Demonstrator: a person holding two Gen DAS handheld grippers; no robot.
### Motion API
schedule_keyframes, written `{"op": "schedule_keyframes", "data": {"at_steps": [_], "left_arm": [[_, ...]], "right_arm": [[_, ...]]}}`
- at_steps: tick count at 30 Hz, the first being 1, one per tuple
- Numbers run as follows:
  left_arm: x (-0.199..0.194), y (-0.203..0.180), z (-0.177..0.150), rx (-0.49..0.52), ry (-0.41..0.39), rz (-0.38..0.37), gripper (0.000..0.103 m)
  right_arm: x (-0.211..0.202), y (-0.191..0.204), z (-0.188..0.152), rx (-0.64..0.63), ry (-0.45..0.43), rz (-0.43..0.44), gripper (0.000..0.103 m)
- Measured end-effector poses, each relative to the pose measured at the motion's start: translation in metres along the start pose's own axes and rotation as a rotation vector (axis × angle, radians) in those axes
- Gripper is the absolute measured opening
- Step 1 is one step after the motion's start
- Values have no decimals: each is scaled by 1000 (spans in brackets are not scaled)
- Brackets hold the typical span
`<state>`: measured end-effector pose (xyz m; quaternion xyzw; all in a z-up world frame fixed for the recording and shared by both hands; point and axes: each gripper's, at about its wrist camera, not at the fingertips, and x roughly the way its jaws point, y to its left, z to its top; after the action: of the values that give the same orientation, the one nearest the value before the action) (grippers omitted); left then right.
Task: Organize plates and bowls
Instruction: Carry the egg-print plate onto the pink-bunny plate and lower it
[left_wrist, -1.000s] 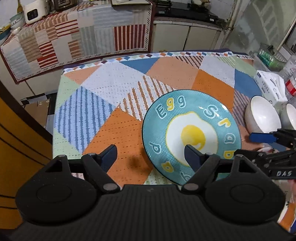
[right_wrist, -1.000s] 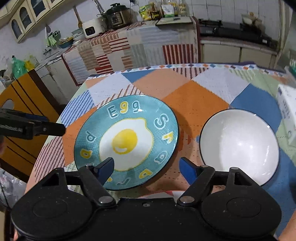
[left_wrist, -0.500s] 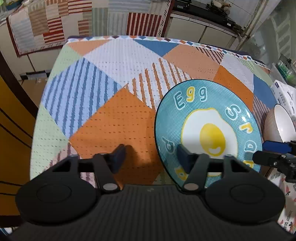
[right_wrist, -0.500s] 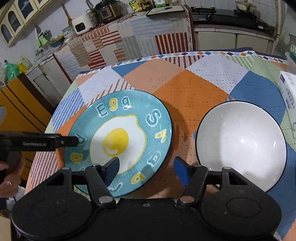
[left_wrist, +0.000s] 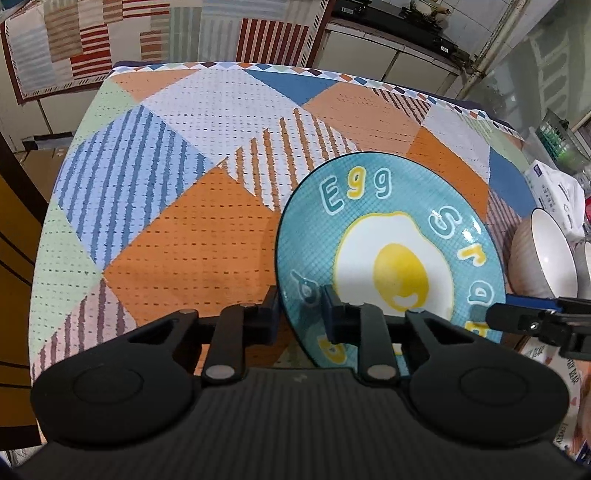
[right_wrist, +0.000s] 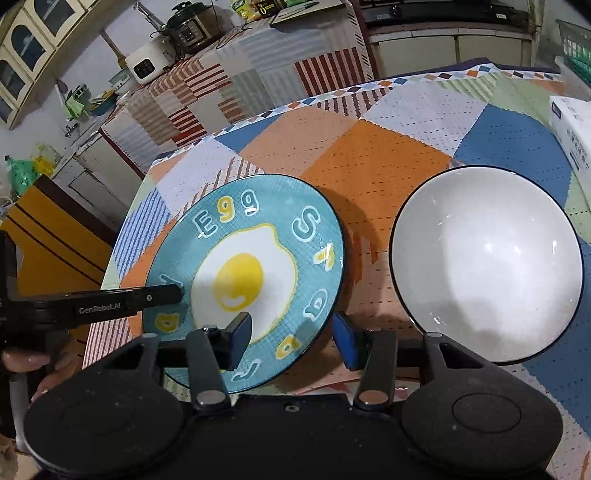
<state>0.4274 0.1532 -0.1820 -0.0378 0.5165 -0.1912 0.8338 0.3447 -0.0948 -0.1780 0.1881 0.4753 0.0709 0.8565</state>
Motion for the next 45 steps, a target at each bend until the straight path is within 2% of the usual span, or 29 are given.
{"op": "schedule_keyframes", "data": {"at_steps": [4, 12, 14, 16, 18, 21, 23, 24, 25, 27, 29, 34, 40, 45], "left_arm": [[1, 2, 0, -22, 2, -6, 22], [4, 5, 3, -59, 19, -13, 22], [5, 5, 3, -64, 22, -14, 21], [5, 6, 4, -69, 23, -16, 21], [5, 6, 3, -75, 22, -17, 21], [5, 8, 3, -83, 19, -21, 20], [5, 8, 3, -82, 15, -22, 19], [4, 7, 2, -76, 11, -16, 19], [3, 6, 1, -66, 9, -12, 19], [1, 4, -2, -50, 5, -4, 19], [-3, 4, -4, -48, 6, -1, 19], [-22, 5, -14, -35, -12, -43, 19], [-67, -8, -27, -31, -87, -104, 19], [-106, -34, -38, 21, -97, -122, 19]], "right_arm": [[5, 8, 1, -23, 5, -48, 53], [10, 5, 12, 108, 58, -87, 53], [12, 3, 15, 173, 90, -91, 53], [17, -4, 15, 291, 134, -79, 51], [20, -9, 14, 371, 139, -58, 52], [22, -5, 17, 327, 67, -84, 49], [26, -6, 14, 300, 33, -89, 43], [29, -7, 10, 287, 19, -93, 35], [28, -7, 7, 261, -19, -109, 22], [27, -2, 1, 130, -57, -132, 22], [24, -4, -6, 69, -90, -98, 21], [7, -5, -14, -51, -108, -26, 20], [-21, -11, -18, -73, -132, 35, 20], [-62, -11, -28, -89, -164, 80, 20]]}}
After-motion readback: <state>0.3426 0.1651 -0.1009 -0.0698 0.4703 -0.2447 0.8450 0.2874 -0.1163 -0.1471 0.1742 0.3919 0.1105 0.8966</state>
